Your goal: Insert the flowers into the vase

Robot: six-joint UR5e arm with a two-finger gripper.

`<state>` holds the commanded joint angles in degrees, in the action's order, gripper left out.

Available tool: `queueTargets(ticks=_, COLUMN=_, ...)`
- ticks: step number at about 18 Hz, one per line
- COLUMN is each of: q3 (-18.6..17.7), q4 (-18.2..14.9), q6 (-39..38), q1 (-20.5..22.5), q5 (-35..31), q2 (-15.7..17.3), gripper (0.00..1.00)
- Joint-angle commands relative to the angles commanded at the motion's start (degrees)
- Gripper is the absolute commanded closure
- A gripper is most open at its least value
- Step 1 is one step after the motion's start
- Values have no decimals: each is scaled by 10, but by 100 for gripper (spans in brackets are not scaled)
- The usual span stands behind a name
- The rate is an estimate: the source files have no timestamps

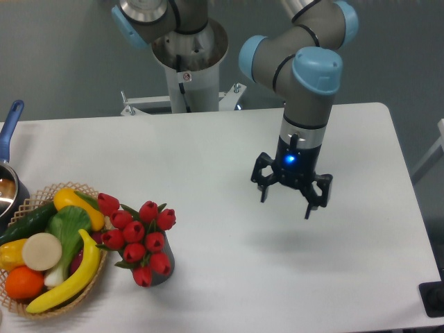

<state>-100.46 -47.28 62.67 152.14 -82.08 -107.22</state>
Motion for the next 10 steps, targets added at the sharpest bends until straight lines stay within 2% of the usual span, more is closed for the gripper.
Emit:
queueTargets(ticks=5, q3=-6, q4=-12, q6=53, q1=-1, q5=-59, q2=0, gripper=0)
queueTargets(ticks=10, q3=-18, q4=-11, q6=55, q1=-1, q5=-66, q2=3, gripper=0)
